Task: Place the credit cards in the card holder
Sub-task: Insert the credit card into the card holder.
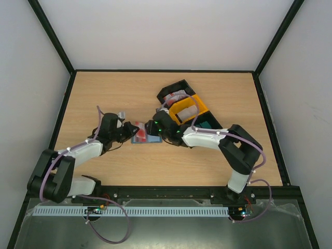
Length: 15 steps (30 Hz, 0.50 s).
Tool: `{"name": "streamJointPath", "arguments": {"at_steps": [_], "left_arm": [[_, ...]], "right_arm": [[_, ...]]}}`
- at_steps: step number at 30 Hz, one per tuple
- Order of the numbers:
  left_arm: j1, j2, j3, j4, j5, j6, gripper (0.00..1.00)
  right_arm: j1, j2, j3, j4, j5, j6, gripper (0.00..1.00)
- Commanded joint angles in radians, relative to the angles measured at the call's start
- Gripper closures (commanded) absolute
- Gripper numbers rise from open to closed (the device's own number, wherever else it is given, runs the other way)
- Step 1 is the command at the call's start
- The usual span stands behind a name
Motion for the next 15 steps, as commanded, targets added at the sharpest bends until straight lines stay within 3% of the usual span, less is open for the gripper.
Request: {"name": "streamJointPath", "arguments": {"at_steps": [1, 5, 15], "left_arm": [[-0.005, 0.086, 0.041, 0.026, 0.079, 0.057, 0.97], [-0.008, 0.15, 0.057, 0.059, 0.108, 0.056, 0.97], [-0.014, 0.226, 0.086, 0.094, 0.143, 0.063, 0.97]], "right_arm": [[0.065, 0.112, 0.133, -0.335, 0.308, -0.139, 0.45], [0.077, 0.19, 0.213, -0.414, 0.365, -0.172, 0.37], [0.076, 0.213, 0.232, -0.524, 0.552, -0.119, 0.39]]}}
